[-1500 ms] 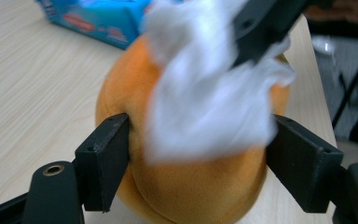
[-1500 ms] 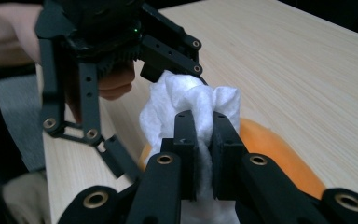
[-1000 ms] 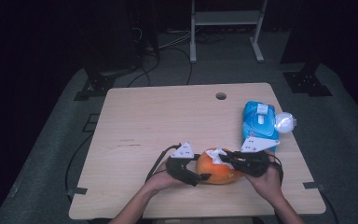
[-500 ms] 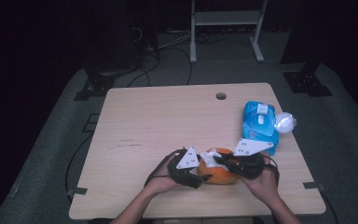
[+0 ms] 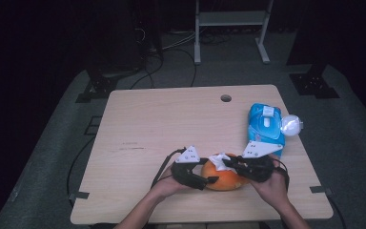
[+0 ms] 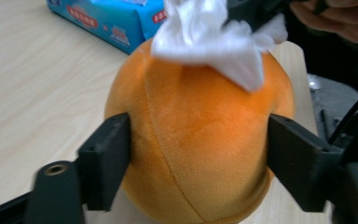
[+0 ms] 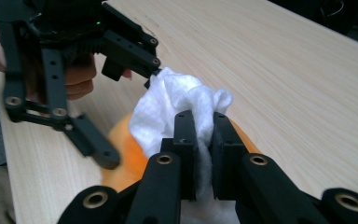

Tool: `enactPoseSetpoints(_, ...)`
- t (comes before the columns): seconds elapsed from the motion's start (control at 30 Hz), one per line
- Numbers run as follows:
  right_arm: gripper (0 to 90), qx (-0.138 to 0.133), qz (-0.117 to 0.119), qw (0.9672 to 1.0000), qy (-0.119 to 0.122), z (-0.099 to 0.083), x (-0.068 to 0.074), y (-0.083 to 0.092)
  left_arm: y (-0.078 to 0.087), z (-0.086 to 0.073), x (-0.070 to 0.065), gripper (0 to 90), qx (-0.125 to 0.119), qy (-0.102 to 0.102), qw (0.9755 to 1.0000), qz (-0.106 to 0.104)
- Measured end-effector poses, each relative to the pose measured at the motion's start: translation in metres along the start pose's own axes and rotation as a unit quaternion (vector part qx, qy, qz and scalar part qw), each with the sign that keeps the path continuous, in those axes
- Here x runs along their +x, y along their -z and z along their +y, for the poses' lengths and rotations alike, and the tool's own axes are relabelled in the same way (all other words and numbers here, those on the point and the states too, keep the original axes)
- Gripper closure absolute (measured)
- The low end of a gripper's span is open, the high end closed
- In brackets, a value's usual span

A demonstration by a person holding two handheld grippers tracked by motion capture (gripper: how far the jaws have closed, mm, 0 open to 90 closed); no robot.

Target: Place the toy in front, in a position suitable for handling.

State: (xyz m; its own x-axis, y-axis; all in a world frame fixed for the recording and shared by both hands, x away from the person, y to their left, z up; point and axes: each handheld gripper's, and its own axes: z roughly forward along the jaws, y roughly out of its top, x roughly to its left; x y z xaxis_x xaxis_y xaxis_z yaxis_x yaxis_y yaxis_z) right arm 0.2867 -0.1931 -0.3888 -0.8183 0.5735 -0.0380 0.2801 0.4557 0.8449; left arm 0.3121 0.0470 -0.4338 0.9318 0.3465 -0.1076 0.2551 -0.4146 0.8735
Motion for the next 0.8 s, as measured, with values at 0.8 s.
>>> enactPoseSetpoints(0.8, 81.6, 0.002, 0.002, 0.9992, -0.04, -0.013, -0.017, 0.002, -0.004, 0.003, -0.005, 9.5, 0.03, -0.033, 0.9989, -0.01)
